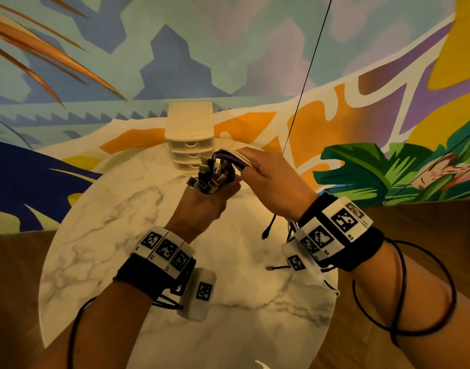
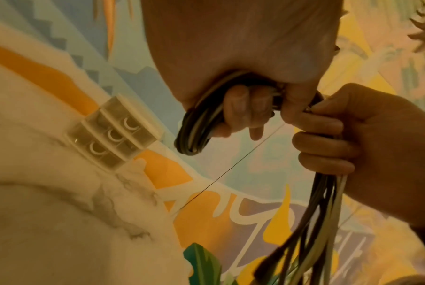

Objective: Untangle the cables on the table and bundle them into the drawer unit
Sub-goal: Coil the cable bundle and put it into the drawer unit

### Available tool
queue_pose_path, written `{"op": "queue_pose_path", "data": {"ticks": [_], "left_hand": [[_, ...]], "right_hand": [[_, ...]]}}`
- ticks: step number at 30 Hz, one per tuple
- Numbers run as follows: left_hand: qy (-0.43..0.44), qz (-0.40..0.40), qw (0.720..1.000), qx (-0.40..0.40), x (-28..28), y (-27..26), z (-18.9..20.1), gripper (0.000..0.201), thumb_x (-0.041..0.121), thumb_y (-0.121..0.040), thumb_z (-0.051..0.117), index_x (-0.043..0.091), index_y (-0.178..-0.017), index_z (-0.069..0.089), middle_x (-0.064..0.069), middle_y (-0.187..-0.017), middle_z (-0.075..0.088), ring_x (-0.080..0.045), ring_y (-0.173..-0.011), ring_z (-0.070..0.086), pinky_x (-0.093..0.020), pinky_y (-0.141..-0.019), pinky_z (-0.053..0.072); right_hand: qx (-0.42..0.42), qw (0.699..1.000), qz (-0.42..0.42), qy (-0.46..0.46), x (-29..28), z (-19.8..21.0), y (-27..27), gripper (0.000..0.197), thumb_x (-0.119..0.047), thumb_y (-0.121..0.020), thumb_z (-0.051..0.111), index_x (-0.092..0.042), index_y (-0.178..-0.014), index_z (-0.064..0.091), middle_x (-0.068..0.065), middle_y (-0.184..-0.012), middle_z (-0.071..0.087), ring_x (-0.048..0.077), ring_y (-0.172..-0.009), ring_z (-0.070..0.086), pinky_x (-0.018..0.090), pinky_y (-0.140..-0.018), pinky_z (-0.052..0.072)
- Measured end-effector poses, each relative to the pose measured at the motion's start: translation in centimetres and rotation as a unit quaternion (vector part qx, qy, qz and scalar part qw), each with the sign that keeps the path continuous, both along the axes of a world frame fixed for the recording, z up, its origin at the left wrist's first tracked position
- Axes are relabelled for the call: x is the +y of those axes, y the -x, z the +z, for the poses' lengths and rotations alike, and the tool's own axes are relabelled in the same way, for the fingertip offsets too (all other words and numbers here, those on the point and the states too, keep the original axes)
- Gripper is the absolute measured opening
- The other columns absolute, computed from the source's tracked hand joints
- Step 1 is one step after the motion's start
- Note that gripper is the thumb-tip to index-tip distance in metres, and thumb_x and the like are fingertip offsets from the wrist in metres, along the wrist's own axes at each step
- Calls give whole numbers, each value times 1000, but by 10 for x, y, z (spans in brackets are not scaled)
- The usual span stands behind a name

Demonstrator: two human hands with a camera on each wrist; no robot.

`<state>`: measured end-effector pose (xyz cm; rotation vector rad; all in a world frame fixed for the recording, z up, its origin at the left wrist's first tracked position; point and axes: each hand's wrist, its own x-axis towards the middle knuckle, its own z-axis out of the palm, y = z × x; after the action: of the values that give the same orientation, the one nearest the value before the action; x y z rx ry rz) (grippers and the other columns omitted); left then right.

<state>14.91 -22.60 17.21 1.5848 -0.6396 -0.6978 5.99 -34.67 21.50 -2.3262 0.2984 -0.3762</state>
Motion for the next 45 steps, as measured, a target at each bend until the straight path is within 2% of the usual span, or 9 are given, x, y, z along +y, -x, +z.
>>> {"op": "queue_pose_path", "data": {"ticks": [12,20,24,27,30,33,36,40,45], "left_hand": [[152,-11,987,53,-5,13,-1,56,53,-89,46,-1,-73,48,-16,-56,42,-26,-52,35,-49,-58,30],[146,-6,987,67,-7,15,-2,50,56,-86,48,7,-82,54,-7,-53,46,-19,-49,40,-35,-51,29],[125,-3,990,69,-7,13,-1,48,62,-82,49,15,-81,60,-3,-57,49,-15,-54,44,-36,-54,33],[123,16,985,117,-10,9,1,34,65,-79,54,38,-93,69,11,-84,67,-10,-85,62,-35,-80,46],[158,67,967,190,-14,3,3,69,55,-69,66,21,-128,56,8,-106,70,-7,-104,64,-26,-81,51],[190,110,951,217,-13,0,14,54,37,-81,62,15,-129,55,1,-111,68,-11,-102,65,-29,-82,50],[239,115,932,246,-10,-12,25,40,24,-92,54,8,-129,54,-2,-80,61,-14,-71,57,-27,-66,47],[281,65,926,242,-6,-11,40,41,21,-91,46,1,-126,52,-2,-61,46,-14,-56,43,-25,-60,42],[279,-67,920,267,5,-5,48,31,21,-88,38,4,-104,59,5,-46,39,-9,-40,34,-24,-53,39]], "right_hand": [[-52,997,-48,-33,15,0,-5,35,-19,-90,36,-18,-118,59,3,-92,66,18,-79,58,39,-71,49],[-14,999,-40,1,18,-2,-1,32,-26,-90,33,-21,-112,56,2,-82,68,11,-69,59,25,-64,47],[33,999,9,20,20,0,-1,25,-22,-94,35,-22,-114,50,-1,-75,69,13,-67,66,37,-70,53],[43,997,3,65,26,-2,-4,33,-21,-96,37,-23,-129,44,8,-88,67,23,-74,62,42,-71,52],[28,996,-3,80,37,-7,-4,46,-24,-100,35,-26,-146,26,10,-112,65,28,-88,62,42,-78,52],[-2,999,-8,47,49,-13,1,53,-23,-101,35,-29,-150,14,8,-131,56,28,-100,62,38,-84,52],[-5,999,-36,-36,57,-32,12,37,-25,-98,45,-28,-133,32,-2,-98,64,6,-72,55,12,-61,38],[19,989,-35,-143,65,-60,11,27,-26,-94,55,-22,-73,38,-7,-57,41,9,-48,35,24,-50,27],[160,974,36,-155,41,-64,5,42,-23,-93,57,-20,-55,40,-4,-48,41,6,-39,40,22,-47,38]]}}
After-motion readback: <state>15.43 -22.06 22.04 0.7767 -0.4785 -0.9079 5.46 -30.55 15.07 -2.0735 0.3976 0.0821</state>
